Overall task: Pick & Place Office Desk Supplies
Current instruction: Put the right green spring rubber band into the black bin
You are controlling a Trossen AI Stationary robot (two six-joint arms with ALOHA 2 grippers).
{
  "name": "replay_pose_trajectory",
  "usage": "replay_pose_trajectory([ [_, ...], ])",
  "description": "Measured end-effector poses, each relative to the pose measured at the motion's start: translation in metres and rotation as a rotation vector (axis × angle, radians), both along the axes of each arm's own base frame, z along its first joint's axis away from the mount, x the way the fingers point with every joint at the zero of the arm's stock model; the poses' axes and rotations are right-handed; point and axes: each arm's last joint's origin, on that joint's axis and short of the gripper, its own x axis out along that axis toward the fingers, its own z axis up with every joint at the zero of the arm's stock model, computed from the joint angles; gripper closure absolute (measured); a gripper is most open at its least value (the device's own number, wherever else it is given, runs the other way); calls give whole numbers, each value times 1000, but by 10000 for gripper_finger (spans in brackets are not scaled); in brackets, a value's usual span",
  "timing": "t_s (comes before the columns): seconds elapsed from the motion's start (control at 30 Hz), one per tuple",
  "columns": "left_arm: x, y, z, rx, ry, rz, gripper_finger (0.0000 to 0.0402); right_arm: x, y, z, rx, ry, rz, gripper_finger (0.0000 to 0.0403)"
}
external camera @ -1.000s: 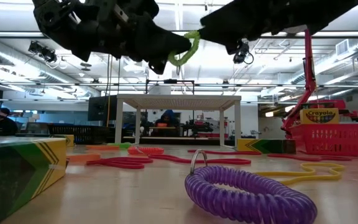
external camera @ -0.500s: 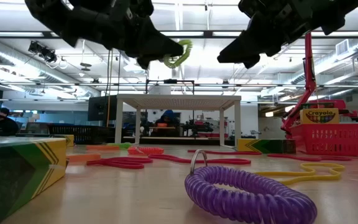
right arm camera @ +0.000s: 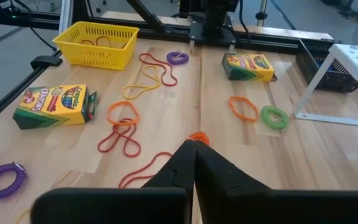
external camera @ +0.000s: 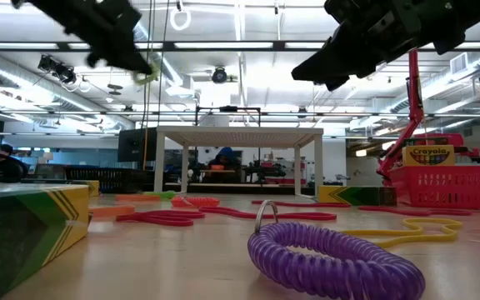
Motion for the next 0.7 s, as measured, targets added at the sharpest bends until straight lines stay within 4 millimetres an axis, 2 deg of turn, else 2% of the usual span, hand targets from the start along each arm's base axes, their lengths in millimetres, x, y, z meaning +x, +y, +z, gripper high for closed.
replay_pose_trajectory([
  [0.1,-19,21,0,-20,28,118,372,0,0,1,-15,-12,7,397],
  [0.23,-31,51,-11,-135,122,158,372,2,0,5,-14,-55,9,385],
  [0.53,-44,123,-49,-382,317,288,372,3,0,8,-33,-90,17,382],
  [0.7,-42,159,-57,-435,395,350,371,3,0,8,-34,-91,17,382],
])
